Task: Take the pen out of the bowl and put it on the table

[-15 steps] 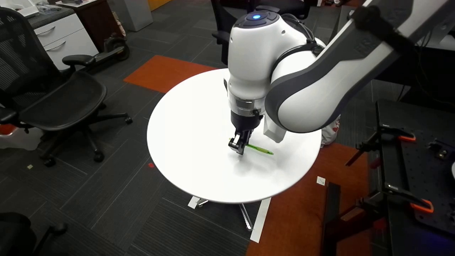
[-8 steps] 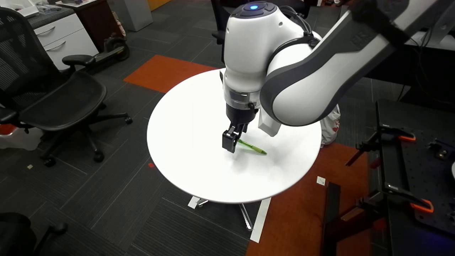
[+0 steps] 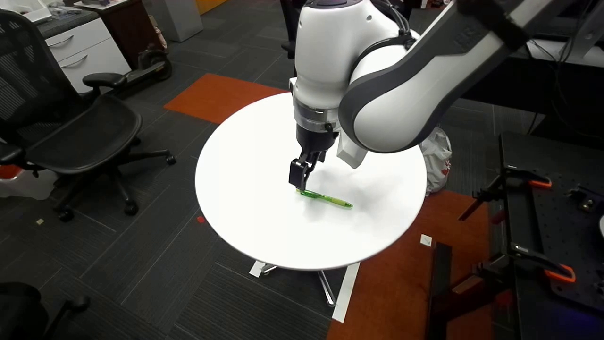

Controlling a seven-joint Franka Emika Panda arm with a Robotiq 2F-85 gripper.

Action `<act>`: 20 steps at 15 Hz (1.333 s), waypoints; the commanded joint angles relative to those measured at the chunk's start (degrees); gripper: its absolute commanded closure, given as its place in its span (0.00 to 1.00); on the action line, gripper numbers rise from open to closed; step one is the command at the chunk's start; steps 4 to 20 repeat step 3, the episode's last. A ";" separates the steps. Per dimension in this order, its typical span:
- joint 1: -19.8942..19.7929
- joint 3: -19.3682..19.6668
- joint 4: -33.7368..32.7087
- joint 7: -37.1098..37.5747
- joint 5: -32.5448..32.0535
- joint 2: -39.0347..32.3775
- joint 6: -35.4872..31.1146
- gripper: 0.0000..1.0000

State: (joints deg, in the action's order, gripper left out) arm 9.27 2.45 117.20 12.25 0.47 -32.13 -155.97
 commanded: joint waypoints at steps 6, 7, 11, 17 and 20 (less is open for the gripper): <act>-0.35 -0.07 -0.37 0.18 -0.34 0.03 0.15 0.00; -0.35 -0.07 -0.37 0.18 -0.34 0.03 0.15 0.00; -0.35 -0.07 -0.37 0.18 -0.34 0.03 0.15 0.00; -0.35 -0.07 -0.37 0.18 -0.34 0.03 0.15 0.00; -0.35 -0.07 -0.37 0.18 -0.34 0.03 0.15 0.00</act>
